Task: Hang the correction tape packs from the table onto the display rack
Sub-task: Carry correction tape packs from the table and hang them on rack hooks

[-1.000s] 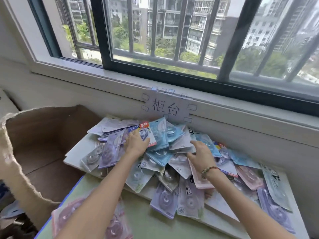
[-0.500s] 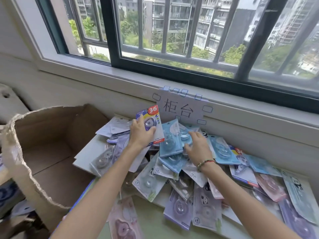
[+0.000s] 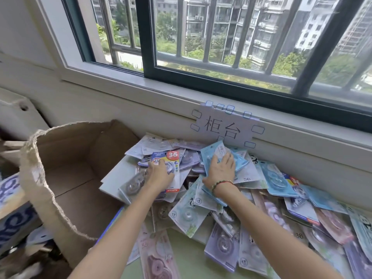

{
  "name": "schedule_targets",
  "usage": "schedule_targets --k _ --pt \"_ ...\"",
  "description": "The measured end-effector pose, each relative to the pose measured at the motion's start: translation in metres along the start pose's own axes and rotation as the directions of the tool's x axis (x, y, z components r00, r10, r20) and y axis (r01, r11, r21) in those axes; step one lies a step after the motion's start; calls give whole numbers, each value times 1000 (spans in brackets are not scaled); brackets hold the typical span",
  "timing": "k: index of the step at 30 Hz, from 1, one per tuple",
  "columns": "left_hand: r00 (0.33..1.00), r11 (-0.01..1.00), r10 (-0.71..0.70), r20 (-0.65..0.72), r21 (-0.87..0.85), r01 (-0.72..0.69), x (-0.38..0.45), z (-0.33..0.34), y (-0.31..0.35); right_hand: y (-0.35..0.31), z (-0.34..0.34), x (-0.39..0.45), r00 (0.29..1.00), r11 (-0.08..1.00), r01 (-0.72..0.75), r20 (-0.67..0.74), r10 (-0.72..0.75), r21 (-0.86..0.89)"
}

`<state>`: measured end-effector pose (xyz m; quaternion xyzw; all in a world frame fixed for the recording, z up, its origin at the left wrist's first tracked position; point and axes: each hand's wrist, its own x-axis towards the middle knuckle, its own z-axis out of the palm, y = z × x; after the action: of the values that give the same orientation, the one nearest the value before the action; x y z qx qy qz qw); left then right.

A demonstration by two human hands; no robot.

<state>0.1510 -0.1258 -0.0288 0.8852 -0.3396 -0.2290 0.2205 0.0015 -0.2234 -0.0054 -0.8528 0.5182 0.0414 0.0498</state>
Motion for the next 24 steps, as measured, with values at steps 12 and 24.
schedule_targets --k 12,24 --pt "998 997 -50 -39 60 53 0 9 3 -3 -2 -10 992 991 -125 -21 126 40" --pt "963 979 124 -238 -129 -158 -31 -1 20 25 -24 -46 961 924 -260 -19 276 280"
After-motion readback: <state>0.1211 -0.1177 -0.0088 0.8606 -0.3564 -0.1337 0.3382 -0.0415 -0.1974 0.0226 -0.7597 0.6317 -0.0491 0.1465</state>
